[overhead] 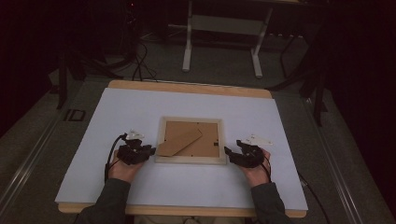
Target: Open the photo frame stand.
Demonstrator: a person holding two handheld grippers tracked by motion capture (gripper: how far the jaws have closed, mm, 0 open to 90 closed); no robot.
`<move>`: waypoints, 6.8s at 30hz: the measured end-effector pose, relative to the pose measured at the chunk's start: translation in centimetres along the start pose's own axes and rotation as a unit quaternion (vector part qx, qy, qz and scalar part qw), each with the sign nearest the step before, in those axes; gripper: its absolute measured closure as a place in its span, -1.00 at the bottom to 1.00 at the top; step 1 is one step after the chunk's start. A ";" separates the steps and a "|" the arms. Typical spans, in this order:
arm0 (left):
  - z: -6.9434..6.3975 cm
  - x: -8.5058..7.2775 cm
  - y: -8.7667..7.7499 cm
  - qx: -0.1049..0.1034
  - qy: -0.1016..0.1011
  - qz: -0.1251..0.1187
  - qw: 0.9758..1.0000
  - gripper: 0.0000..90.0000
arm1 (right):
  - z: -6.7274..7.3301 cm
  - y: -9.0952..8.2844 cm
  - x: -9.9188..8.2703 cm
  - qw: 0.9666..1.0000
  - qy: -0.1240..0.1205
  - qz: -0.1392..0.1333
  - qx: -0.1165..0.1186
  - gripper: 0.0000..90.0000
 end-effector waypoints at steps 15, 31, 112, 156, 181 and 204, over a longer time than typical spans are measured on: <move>-2.5 1.6 2.1 -0.071 -0.007 0.005 0.997 -0.02 | 0.4 0.2 -0.1 1.000 -0.003 0.004 0.003 -0.19; -3.0 3.0 2.3 -0.094 -0.027 0.008 0.995 0.07 | 1.3 0.7 0.1 1.000 -0.012 0.005 0.012 -0.20; -4.5 6.1 5.1 -0.148 -0.072 0.069 0.984 0.38 | 7.9 9.2 2.3 0.996 -0.076 0.028 0.028 -0.30; -5.5 6.1 5.2 -0.206 -0.089 0.071 0.972 0.35 | 8.5 8.8 2.6 0.995 -0.097 -0.012 0.014 -0.20; -6.5 9.2 3.2 -0.209 -0.011 -0.004 0.978 0.60 | 7.7 7.9 5.9 0.990 -0.123 -0.067 -0.034 -0.16; -8.4 6.8 1.3 -0.225 0.037 -0.006 0.974 0.69 | 8.9 6.0 4.9 0.986 -0.143 -0.083 -0.003 -0.15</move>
Point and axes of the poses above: each handheld gripper's, and its own axes: y roughly forward along the jaws, x roughly out of its top, z roughly to its left, the point moved 9 cm from there along y, roughly forward along the jaws, and after that the axes turned 6 degrees about -z, right-handed, at the moved point
